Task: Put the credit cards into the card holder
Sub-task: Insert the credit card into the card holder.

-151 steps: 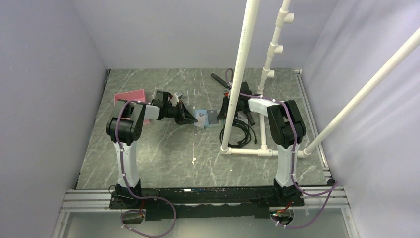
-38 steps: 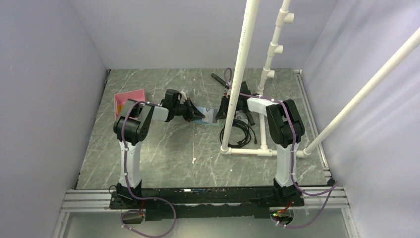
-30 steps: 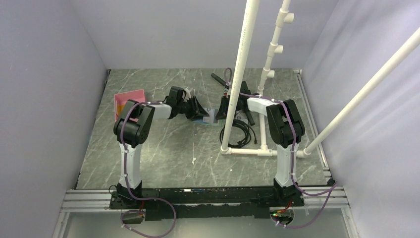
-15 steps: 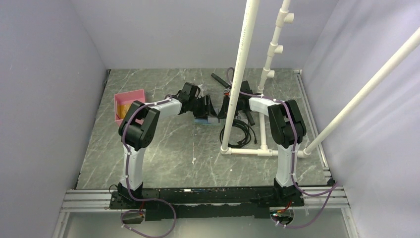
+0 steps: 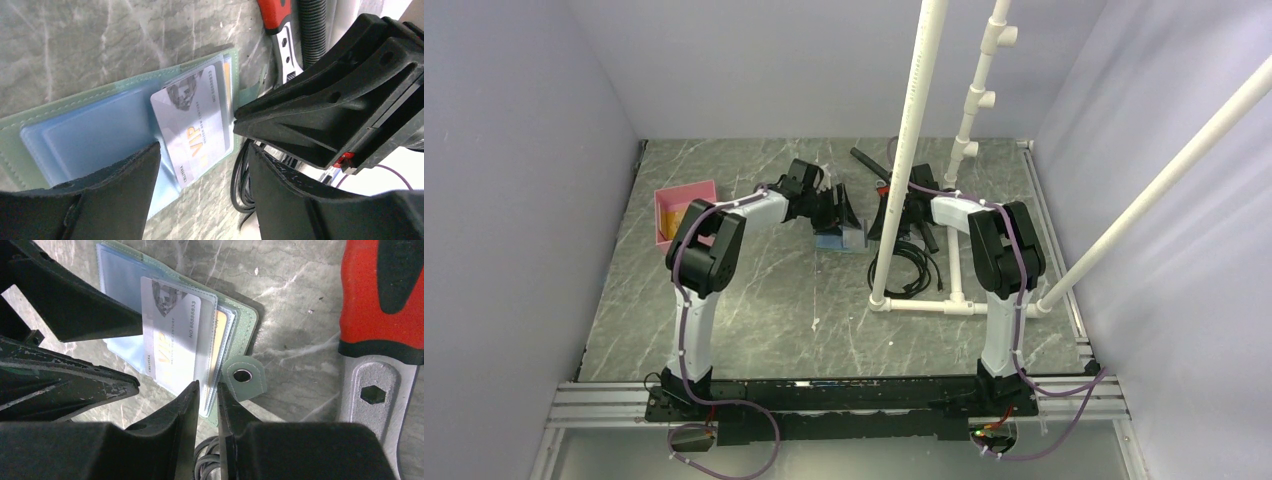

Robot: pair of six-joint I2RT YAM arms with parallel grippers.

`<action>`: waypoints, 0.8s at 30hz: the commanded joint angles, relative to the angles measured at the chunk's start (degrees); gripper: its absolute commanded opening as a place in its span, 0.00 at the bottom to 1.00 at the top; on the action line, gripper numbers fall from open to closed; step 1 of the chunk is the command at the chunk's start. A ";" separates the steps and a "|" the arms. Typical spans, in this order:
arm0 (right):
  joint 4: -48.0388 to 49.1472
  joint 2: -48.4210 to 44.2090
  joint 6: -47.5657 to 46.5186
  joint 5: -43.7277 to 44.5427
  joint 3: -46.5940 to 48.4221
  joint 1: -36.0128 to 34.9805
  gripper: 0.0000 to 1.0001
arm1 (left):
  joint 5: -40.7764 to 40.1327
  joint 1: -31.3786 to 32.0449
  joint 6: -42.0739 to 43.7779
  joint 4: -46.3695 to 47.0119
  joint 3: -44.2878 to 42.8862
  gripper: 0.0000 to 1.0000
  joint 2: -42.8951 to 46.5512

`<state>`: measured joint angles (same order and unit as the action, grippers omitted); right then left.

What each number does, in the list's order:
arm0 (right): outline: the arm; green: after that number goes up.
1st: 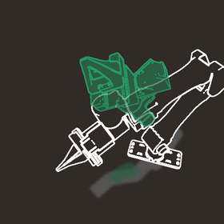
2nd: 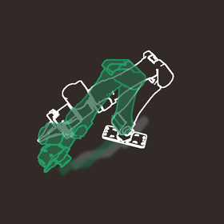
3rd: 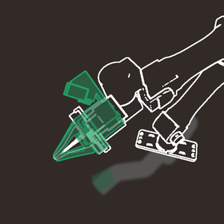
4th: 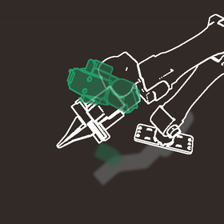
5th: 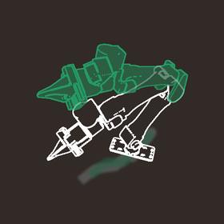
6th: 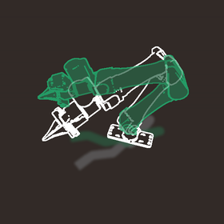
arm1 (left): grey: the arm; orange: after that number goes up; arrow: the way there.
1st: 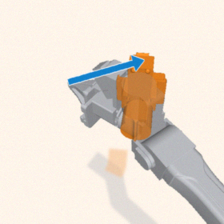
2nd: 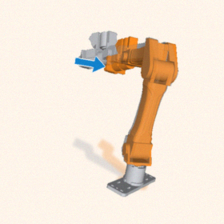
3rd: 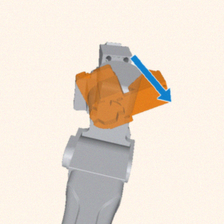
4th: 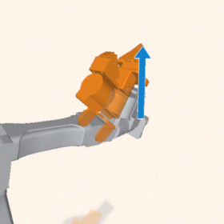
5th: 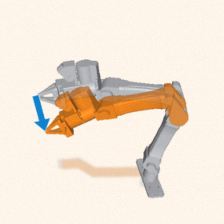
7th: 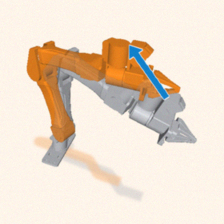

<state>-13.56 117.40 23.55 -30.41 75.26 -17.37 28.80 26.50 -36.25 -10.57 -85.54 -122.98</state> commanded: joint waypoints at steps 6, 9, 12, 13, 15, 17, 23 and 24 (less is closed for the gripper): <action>0.45 2.46 -0.32 -1.02 3.70 -1.54 0.23 | -0.54 4.54 -1.14 4.54 -1.80 0.70 -2.30; 0.99 2.10 -0.15 -1.51 3.29 -1.62 0.22 | -0.99 4.62 -0.60 5.74 -0.31 0.71 -0.95; 1.26 1.67 -0.14 -1.73 2.78 -1.49 0.22 | -2.21 4.09 2.67 2.48 -0.41 0.71 0.96; 1.42 1.50 -0.01 -1.56 2.52 -1.37 0.22 | -2.19 3.28 2.92 1.46 -0.29 0.71 1.51; 1.46 1.02 0.00 -1.01 2.12 -1.06 0.22 | -0.94 0.99 2.10 0.47 0.40 0.72 2.59; 1.36 0.59 -0.15 -0.29 1.71 -0.72 0.22 | 1.84 -1.11 1.33 0.28 1.25 0.72 3.50; 1.26 1.01 -0.27 0.09 1.78 -0.45 0.23 | 4.63 -2.02 0.67 0.25 0.71 0.72 3.00; 1.32 1.31 -0.19 -0.18 1.94 -0.47 0.23 | 5.19 -1.84 0.00 1.21 0.72 0.72 2.40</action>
<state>-13.72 118.52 23.57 -30.94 76.88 -17.93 30.46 24.18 -35.38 -9.69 -83.85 -121.32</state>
